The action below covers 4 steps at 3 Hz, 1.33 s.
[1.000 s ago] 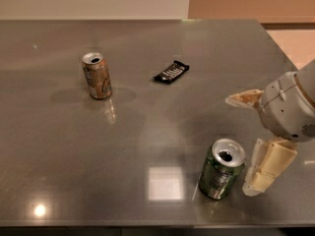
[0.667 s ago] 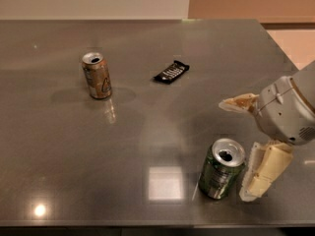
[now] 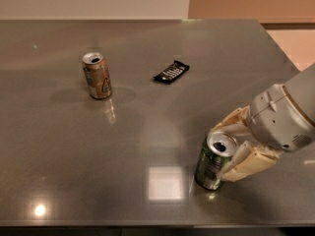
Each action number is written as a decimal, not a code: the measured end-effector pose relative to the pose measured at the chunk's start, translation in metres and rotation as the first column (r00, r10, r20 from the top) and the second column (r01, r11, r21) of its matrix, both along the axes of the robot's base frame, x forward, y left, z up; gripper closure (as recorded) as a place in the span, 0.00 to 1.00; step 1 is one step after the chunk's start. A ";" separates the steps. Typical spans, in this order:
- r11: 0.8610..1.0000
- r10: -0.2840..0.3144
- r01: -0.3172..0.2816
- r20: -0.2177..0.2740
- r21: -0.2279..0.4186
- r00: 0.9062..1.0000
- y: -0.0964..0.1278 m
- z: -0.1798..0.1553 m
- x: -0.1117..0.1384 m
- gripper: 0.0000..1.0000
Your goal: Pick green can
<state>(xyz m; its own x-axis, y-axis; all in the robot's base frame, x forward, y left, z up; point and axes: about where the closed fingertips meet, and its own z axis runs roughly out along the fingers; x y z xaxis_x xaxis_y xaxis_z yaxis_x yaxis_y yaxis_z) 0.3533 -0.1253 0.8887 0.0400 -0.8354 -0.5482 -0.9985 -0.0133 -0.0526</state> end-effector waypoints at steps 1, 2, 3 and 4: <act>1.000 0.015 -0.015 -0.001 0.013 1.000 0.006 0.003 -0.005 0.65; 1.000 0.024 -0.025 0.025 0.013 0.999 0.015 0.025 -0.004 0.88; 0.999 0.027 -0.028 0.056 0.021 0.998 0.022 0.061 0.004 1.00; 1.000 0.016 -0.018 0.092 0.022 0.996 0.024 0.096 0.013 1.00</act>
Offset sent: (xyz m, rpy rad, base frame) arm 0.0000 0.0247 0.0550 0.0176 -0.0570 0.0328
